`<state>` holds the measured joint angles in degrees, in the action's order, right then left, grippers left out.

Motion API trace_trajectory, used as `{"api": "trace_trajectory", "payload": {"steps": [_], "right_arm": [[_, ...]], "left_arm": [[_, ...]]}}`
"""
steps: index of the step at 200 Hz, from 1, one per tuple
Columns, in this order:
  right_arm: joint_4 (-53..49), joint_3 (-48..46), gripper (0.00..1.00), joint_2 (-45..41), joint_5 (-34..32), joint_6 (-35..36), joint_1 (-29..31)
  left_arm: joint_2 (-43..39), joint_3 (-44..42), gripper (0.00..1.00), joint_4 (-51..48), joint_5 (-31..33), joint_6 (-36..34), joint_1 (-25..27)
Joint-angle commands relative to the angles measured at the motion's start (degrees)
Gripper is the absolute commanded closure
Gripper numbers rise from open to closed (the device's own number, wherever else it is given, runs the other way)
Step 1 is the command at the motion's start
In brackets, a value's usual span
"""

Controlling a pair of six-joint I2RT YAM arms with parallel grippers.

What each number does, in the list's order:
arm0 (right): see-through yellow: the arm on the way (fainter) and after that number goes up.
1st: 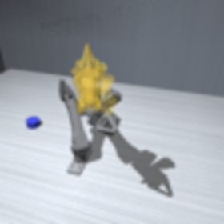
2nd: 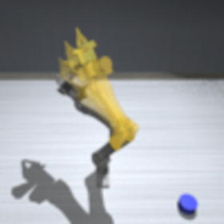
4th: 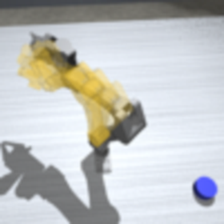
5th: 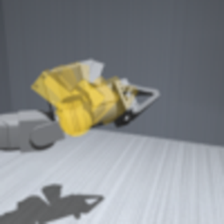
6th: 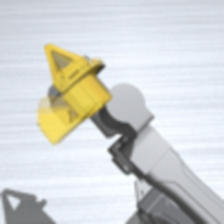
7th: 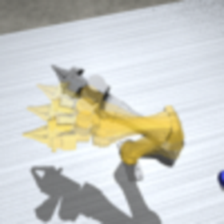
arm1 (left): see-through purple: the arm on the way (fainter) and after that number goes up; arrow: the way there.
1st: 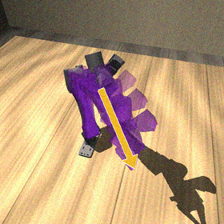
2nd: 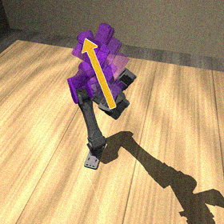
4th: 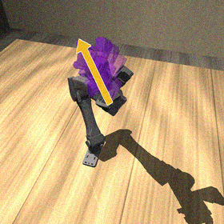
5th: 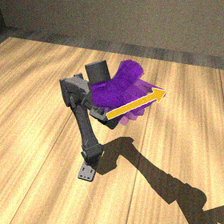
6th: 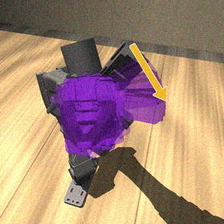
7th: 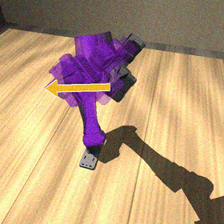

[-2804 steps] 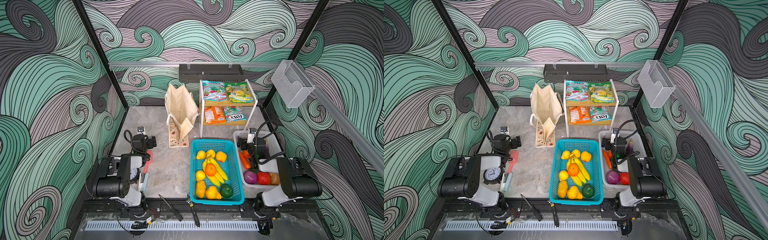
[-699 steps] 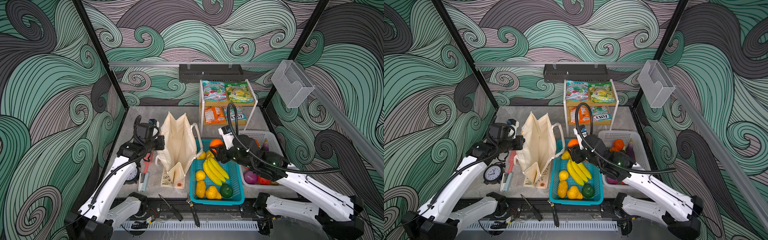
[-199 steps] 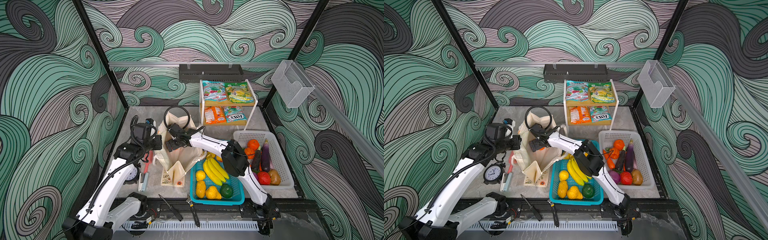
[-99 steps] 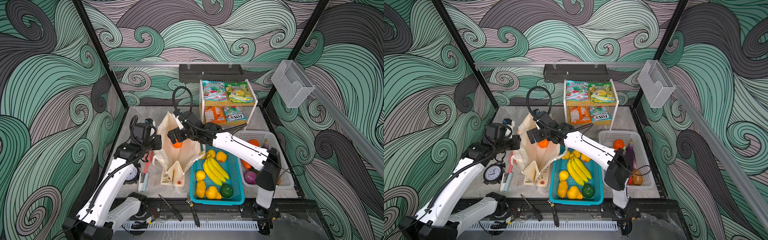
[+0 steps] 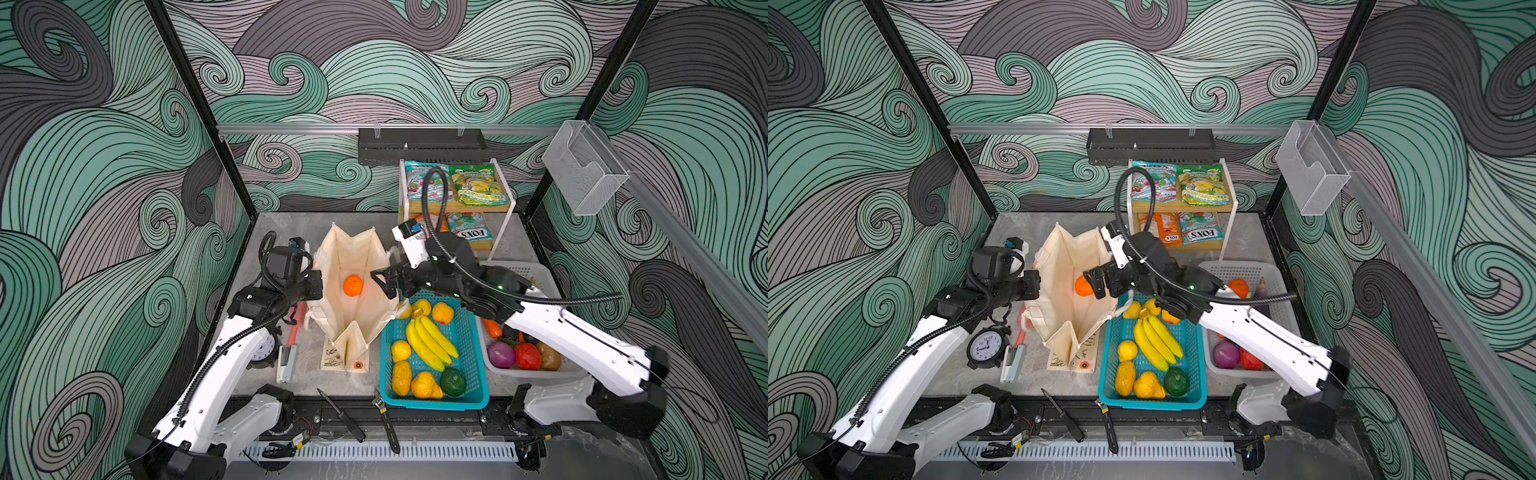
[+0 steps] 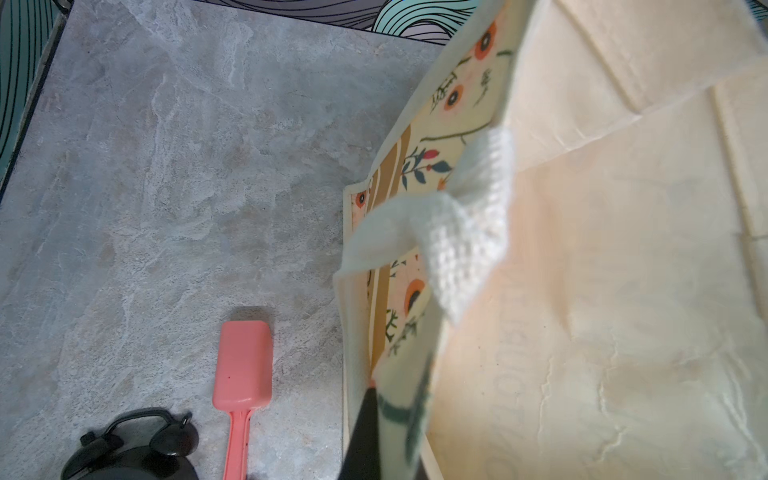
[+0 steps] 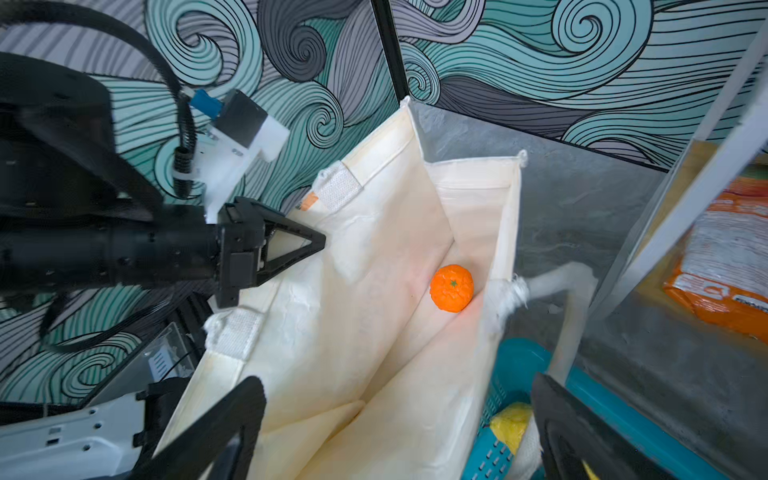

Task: Place the food into the grocery bag and tie it
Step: 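Move the right gripper back over the teal fruit basket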

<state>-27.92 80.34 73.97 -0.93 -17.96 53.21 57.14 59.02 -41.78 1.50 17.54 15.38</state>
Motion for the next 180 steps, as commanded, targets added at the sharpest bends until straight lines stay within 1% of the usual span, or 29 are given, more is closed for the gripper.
{"api": "trace_trajectory", "payload": {"steps": [1, 19, 40, 68, 82, 94, 108, 135, 164, 180], "right_arm": [[1.0, -7.6, 0.0, -6.9, 2.9, -2.1, -3.2], [0.1, -14.8, 0.0, -13.6, 1.9, -2.5, -5.1], [-2.2, -21.4, 0.0, -19.7, 1.4, -3.0, -6.8], [-2.6, -29.2, 0.0, -24.7, 2.9, -2.4, -7.6], [-1.2, -32.8, 0.0, -25.9, 3.5, -1.9, -7.6], [-1.0, -35.1, 0.01, -25.7, 2.6, -2.3, -7.6], [0.1, -37.0, 0.01, -24.5, 4.5, -2.6, -7.6], [5.4, -39.1, 0.07, -20.3, 7.2, -5.6, -6.9], [12.9, -41.7, 0.08, -16.3, 4.2, -7.4, -3.7], [14.7, -42.0, 0.12, -13.6, 3.0, -8.0, -1.4]], "left_arm": [[-0.7, 0.5, 1.0, -0.1, -0.2, 0.0, -0.6], [-0.6, 0.5, 1.0, 0.3, -1.2, -0.3, -0.6], [-0.3, 0.4, 1.0, 0.2, -0.1, -0.6, -0.5], [0.1, 0.3, 1.0, 0.9, -2.3, -0.7, -0.5], [-0.1, 0.3, 1.0, 0.9, -1.9, -0.8, -0.5], [-0.6, 0.3, 1.0, 0.6, -0.4, -0.9, -0.5], [-1.1, 0.2, 1.0, 0.2, 1.1, -1.0, -0.6], [-0.8, 0.0, 1.0, 0.2, 1.5, -0.8, -0.5], [-0.1, 0.0, 1.0, 0.7, -0.4, -0.6, -0.5], [0.3, 0.0, 1.0, 0.7, -1.2, -0.6, -0.5]]}}
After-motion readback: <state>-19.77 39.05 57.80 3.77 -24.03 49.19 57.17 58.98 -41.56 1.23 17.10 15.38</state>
